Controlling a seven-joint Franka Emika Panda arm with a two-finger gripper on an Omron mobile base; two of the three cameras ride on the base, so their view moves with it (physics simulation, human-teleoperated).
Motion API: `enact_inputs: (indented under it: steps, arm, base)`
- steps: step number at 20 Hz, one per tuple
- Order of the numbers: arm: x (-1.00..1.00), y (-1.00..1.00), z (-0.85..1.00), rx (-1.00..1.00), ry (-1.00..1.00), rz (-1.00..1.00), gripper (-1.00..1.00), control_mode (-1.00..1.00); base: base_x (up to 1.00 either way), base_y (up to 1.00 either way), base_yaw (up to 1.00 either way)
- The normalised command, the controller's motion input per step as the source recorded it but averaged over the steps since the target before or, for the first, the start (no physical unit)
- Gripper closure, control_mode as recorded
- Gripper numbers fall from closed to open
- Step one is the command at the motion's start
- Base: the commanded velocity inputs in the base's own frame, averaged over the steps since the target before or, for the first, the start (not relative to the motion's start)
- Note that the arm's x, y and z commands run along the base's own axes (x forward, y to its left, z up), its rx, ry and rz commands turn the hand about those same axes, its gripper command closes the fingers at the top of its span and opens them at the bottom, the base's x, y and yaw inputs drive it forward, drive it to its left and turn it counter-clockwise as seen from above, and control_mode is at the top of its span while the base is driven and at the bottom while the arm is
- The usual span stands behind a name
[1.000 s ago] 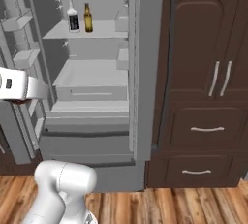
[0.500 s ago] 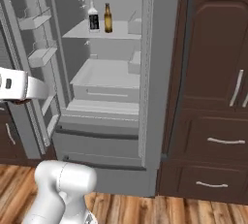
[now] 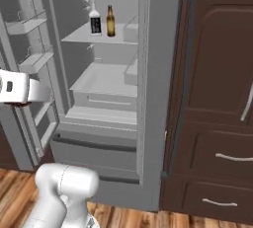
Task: Place the beer and liquor on the top shelf of the fridge to keep them out of children's reach, and place the mushroom on lower shelves for easy access.
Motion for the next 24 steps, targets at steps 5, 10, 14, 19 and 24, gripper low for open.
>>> enact_inputs:
  steps: [5,10,14,19,24]
  arm:
    - [0.0,0.0,0.0,0.0,0.0,0.0,1.0,1.0]
    - [0.0,0.0,0.0,0.0,0.0,0.0,1.0,1.0]
    - [0.0,0.0,0.0,0.0,0.0,0.0,1.0,1.0]
    - [0.27,0.0,-0.28,0.0,0.0,0.0,1.0,-1.0]
    - [0.48,0.0,-0.65,0.0,0.0,0.0,1.0,-1.0]
  base:
    - [0.66,0.0,0.02]
    - [0.63,0.0,0.01]
    - [0.54,0.0,0.01]
    - [0.18,0.0,0.0]
    - [0.0,0.0,0.0]
